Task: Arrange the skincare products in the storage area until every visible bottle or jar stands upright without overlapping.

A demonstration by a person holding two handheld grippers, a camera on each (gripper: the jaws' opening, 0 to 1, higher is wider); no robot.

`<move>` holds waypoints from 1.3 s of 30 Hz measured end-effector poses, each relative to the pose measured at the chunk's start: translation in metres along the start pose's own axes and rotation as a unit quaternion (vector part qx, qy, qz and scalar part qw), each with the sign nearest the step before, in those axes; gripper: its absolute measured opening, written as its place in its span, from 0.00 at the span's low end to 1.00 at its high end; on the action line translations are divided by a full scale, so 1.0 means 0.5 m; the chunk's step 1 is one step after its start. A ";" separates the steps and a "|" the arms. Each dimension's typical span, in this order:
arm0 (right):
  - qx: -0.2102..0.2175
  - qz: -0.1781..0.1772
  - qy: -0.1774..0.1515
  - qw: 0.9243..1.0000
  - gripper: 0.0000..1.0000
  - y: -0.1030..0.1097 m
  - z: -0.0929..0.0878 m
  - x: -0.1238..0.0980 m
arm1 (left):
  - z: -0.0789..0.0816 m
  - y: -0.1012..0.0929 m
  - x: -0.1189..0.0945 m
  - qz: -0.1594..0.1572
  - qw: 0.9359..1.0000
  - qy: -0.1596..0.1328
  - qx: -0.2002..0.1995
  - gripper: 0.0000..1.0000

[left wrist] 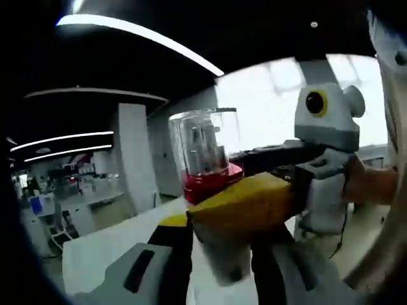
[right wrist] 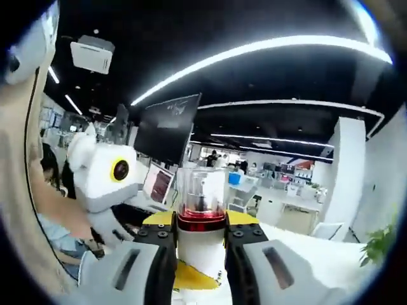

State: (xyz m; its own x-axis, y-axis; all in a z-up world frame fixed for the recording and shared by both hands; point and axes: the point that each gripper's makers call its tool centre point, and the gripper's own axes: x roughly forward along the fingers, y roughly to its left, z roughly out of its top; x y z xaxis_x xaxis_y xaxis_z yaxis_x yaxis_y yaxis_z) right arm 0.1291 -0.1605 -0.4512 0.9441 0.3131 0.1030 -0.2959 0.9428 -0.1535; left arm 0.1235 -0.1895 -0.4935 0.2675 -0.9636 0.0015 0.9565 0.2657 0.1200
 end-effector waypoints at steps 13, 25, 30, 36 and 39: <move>0.071 -0.038 0.007 0.997 0.28 -0.028 -0.048 -0.002 | -0.039 0.008 0.012 0.032 0.998 0.047 -0.034 0.27; 0.037 0.095 0.005 0.995 0.30 -0.010 -0.064 -0.064 | -0.065 -0.067 0.016 -0.118 0.988 0.093 -0.023 0.26; 0.028 0.146 0.011 0.989 0.32 -0.007 -0.062 -0.087 | -0.062 -0.104 0.013 -0.182 0.979 0.094 -0.019 0.26; 0.019 0.197 0.012 0.980 0.34 0.003 -0.039 -0.088 | -0.040 -0.126 0.014 -0.249 0.965 0.080 0.003 0.26; 0.018 0.213 0.014 0.977 0.34 0.003 -0.032 -0.085 | -0.033 -0.130 0.016 -0.288 0.955 0.066 -0.003 0.26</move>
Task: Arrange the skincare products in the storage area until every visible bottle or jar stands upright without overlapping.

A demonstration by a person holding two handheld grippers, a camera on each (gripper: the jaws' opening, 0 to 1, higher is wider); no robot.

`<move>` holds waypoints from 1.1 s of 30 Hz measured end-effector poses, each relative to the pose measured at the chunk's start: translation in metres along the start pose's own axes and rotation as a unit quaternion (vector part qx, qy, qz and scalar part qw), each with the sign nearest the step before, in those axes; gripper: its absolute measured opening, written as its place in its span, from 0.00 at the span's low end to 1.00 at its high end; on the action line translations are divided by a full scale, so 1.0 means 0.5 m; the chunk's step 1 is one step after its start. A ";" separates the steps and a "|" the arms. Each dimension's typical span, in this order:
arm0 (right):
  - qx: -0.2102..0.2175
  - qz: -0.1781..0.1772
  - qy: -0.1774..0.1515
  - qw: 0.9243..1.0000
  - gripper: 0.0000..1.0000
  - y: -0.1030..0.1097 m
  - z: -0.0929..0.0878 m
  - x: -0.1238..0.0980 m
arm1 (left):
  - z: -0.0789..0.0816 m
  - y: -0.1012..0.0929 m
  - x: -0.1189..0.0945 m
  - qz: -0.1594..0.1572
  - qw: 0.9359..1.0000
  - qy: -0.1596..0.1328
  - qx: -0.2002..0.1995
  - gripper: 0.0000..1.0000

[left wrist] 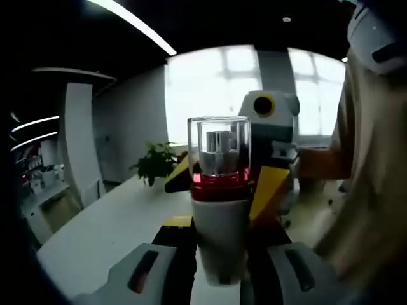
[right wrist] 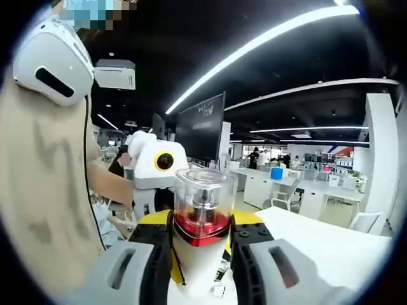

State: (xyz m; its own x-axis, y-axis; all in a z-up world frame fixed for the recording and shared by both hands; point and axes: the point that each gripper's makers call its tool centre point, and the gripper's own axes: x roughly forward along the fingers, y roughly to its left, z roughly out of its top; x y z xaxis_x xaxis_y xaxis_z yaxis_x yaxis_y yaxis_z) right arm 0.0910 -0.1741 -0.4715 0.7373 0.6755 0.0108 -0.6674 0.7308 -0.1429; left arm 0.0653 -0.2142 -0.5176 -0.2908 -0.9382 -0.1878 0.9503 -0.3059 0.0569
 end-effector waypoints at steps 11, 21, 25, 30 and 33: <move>0.002 0.006 0.046 0.999 0.32 -0.009 -0.055 0.018 | -0.044 0.014 0.015 -0.030 0.999 0.023 0.027 0.26; 0.021 -0.010 0.099 0.995 0.32 -0.040 -0.165 0.033 | -0.140 0.047 0.042 -0.021 0.998 0.051 -0.003 0.26; 0.036 -0.017 0.122 0.992 0.32 -0.055 -0.219 0.038 | -0.195 0.069 0.056 -0.013 0.997 0.070 -0.017 0.26; 0.059 -0.030 0.145 0.987 0.32 -0.071 -0.289 0.042 | -0.259 0.089 0.073 -0.004 0.995 0.093 -0.028 0.26; 0.071 -0.045 0.166 0.983 0.32 -0.085 -0.338 0.040 | -0.304 0.105 0.085 0.005 0.993 0.112 -0.020 0.26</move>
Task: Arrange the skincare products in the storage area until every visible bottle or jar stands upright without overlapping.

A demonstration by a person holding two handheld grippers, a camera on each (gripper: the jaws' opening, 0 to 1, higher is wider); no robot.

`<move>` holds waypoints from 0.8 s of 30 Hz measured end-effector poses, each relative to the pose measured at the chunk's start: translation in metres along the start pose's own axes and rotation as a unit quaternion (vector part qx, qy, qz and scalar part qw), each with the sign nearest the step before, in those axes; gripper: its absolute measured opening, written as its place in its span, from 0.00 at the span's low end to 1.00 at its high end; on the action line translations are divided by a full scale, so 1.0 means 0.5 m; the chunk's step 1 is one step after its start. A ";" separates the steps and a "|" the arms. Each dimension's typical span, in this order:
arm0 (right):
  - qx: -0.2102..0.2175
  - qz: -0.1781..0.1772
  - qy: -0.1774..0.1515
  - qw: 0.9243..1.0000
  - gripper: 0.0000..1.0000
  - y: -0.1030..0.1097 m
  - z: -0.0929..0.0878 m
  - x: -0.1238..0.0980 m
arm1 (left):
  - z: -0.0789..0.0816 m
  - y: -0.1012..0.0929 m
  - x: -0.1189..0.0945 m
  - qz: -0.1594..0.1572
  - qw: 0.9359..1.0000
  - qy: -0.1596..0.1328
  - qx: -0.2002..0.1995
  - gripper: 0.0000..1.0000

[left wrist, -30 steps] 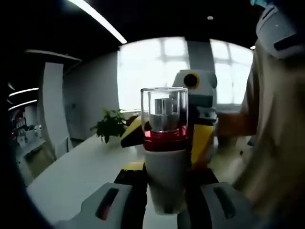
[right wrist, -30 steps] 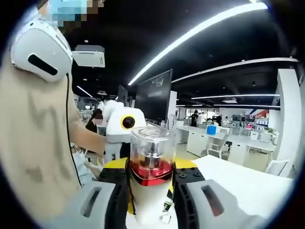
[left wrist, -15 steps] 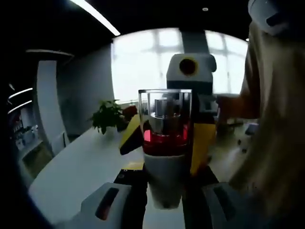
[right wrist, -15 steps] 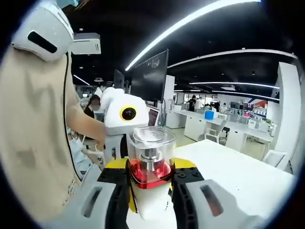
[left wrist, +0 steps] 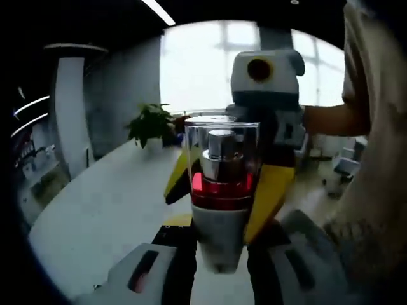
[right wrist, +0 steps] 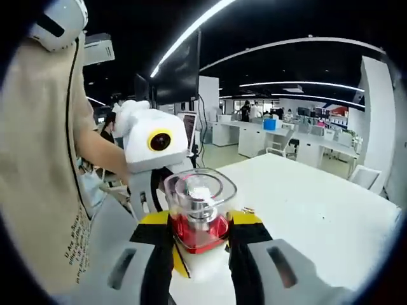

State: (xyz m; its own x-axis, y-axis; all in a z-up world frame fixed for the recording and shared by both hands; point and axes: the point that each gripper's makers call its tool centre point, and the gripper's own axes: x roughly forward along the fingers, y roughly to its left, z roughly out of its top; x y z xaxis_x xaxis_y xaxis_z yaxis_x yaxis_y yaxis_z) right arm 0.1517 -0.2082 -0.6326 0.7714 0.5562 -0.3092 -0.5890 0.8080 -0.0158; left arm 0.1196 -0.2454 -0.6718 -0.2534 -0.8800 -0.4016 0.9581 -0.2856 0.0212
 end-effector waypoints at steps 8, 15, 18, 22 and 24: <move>0.020 -0.022 0.038 0.999 0.32 -0.028 -0.079 0.020 | -0.069 0.020 0.047 -0.003 1.000 0.012 -0.017 0.26; 0.033 -0.064 0.078 0.994 0.32 -0.054 -0.155 0.035 | -0.125 0.030 0.090 -0.017 0.999 0.016 -0.030 0.26; 0.036 -0.088 0.094 0.991 0.32 -0.064 -0.186 0.043 | -0.156 0.036 0.109 -0.017 0.999 0.029 -0.028 0.26; 0.043 -0.109 0.108 0.987 0.32 -0.070 -0.221 0.052 | -0.189 0.040 0.124 -0.021 0.998 0.041 -0.035 0.26; 0.047 -0.115 0.113 0.986 0.32 -0.072 -0.234 0.055 | -0.204 0.039 0.130 -0.023 0.998 0.047 -0.042 0.26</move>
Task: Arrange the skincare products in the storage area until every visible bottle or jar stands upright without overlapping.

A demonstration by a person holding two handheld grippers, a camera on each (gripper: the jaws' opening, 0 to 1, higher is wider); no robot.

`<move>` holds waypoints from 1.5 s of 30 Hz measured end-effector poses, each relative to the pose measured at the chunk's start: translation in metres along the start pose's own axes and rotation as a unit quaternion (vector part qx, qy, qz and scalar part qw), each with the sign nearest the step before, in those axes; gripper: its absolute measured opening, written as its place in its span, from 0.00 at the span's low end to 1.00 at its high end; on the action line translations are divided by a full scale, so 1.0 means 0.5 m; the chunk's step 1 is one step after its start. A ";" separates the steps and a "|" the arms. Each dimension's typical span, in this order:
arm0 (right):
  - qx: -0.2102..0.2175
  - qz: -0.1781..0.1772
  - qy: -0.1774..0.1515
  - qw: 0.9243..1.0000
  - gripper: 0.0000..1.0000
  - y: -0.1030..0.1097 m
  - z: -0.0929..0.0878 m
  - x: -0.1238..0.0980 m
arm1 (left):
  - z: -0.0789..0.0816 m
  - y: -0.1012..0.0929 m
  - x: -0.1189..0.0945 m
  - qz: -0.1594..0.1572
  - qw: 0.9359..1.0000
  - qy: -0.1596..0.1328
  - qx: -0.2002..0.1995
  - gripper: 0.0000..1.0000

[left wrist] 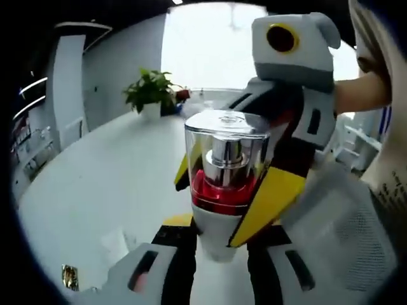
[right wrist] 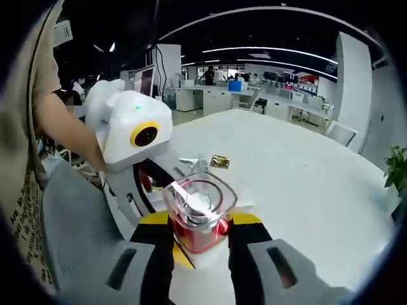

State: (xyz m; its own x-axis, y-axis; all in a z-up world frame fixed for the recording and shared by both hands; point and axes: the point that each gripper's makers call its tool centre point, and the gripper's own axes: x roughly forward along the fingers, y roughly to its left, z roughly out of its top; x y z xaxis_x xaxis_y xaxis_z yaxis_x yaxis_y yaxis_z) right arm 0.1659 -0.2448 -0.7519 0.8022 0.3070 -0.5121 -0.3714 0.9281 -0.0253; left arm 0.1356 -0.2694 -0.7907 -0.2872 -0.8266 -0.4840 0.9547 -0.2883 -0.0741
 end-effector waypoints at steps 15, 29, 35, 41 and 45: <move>-0.009 -0.003 0.017 1.000 0.32 0.005 -0.041 0.018 | -0.049 0.000 0.021 0.011 1.000 0.017 0.000 0.26; -0.027 -0.002 0.016 1.000 0.32 0.008 -0.057 0.021 | -0.064 -0.001 0.029 0.024 0.999 0.022 0.006 0.26; -0.030 -0.006 0.011 0.999 0.33 0.001 -0.055 0.022 | -0.061 0.003 0.034 0.025 1.000 0.014 0.013 0.27; -0.027 -0.003 0.011 1.000 0.33 -0.011 -0.057 0.021 | -0.056 0.009 0.043 0.023 0.999 0.012 0.021 0.27; -0.036 0.007 0.013 0.999 0.33 -0.029 -0.056 0.023 | -0.050 0.020 0.053 0.026 0.999 0.015 0.025 0.27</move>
State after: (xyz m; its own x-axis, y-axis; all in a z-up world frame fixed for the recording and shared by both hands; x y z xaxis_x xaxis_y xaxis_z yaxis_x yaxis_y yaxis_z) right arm 0.1673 -0.2604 -0.7815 0.7843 0.3131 -0.5356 -0.4159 0.9060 -0.0795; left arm 0.1396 -0.2823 -0.8261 -0.2344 -0.8269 -0.5112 0.9629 -0.2698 -0.0051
